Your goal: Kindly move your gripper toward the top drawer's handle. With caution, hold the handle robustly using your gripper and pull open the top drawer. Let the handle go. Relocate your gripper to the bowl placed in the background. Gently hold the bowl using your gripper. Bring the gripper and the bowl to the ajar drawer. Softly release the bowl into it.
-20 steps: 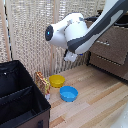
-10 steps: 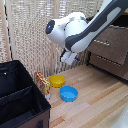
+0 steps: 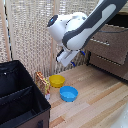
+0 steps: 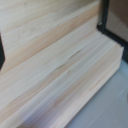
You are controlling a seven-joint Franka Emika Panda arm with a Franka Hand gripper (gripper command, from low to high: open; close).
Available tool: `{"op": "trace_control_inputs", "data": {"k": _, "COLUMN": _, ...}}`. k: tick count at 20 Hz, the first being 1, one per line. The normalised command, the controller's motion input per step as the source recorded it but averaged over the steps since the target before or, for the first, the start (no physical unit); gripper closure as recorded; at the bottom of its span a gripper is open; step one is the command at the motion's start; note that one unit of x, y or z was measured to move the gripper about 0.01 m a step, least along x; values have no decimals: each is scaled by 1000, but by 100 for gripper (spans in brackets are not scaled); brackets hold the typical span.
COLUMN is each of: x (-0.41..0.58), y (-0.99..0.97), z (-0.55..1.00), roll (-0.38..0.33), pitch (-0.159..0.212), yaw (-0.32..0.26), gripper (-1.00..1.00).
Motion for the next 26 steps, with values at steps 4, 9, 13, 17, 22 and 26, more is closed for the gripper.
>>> {"op": "trace_control_inputs", "data": {"k": 4, "x": 282, "y": 6, "z": 91, "roll": 162, "pitch": 1, "yaw": -263, "gripper": -100}}
{"op": "trace_control_inputs", "data": {"k": 9, "x": 451, "y": 0, "z": 47, "roll": 103, "pitch": 0, "yaw": -221, "gripper": -100}}
{"op": "trace_control_inputs", "data": {"k": 13, "x": 516, "y": 0, "z": 5, "roll": 94, "pitch": 0, "yaw": -194, "gripper": -100}}
{"op": "trace_control_inputs", "data": {"k": 17, "x": 576, "y": 0, "z": -8, "roll": 156, "pitch": -5, "yaw": -160, "gripper": -100}}
{"op": "trace_control_inputs", "data": {"k": 22, "x": 627, "y": 0, "z": -74, "roll": 206, "pitch": -12, "yaw": -132, "gripper": -100}}
{"op": "trace_control_inputs", "data": {"k": 26, "x": 563, "y": 0, "z": -125, "roll": 257, "pitch": -19, "yaw": -142, "gripper": -100}}
